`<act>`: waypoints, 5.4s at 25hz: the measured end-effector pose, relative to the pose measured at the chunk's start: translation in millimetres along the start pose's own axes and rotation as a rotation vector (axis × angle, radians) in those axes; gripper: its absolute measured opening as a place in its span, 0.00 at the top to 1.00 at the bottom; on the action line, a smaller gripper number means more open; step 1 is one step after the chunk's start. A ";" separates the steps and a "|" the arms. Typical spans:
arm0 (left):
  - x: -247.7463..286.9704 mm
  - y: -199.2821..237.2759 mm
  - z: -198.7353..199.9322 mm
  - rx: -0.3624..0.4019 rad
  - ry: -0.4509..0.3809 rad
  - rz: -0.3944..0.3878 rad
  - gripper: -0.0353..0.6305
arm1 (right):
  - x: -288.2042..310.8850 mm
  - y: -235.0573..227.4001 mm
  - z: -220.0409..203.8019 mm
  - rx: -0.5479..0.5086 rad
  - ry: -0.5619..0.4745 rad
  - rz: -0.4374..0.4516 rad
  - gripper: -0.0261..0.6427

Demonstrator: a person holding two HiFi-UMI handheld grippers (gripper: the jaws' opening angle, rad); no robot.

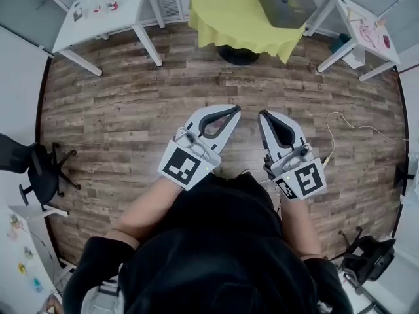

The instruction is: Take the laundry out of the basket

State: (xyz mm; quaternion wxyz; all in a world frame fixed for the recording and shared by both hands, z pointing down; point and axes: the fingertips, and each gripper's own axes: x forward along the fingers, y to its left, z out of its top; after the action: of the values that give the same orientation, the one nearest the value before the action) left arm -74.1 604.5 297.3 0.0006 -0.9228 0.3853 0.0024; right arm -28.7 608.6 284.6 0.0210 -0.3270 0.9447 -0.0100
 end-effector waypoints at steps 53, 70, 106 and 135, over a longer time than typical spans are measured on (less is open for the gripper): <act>268.7 31.2 -9.5 -0.026 0.013 0.014 0.94 | 26.2 -262.2 -10.4 -0.008 0.038 0.103 0.93; 327.4 144.8 -11.0 -0.014 -0.001 -0.043 0.94 | 129.3 -330.1 -16.2 -0.040 0.087 0.037 0.93; 434.0 314.4 -24.2 -0.018 0.008 -0.114 0.94 | 275.9 -461.1 -21.1 -0.062 0.087 -0.086 0.93; 648.3 384.3 -25.6 0.018 0.026 0.058 0.94 | 313.5 -698.0 -24.1 -0.019 0.104 0.012 0.93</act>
State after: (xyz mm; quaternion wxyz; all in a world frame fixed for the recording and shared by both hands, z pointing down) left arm 108.6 -126.7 320.0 0.0038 -0.9111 0.4120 -0.0133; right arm 155.0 -133.7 321.2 -0.0310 -0.3205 0.9466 -0.0181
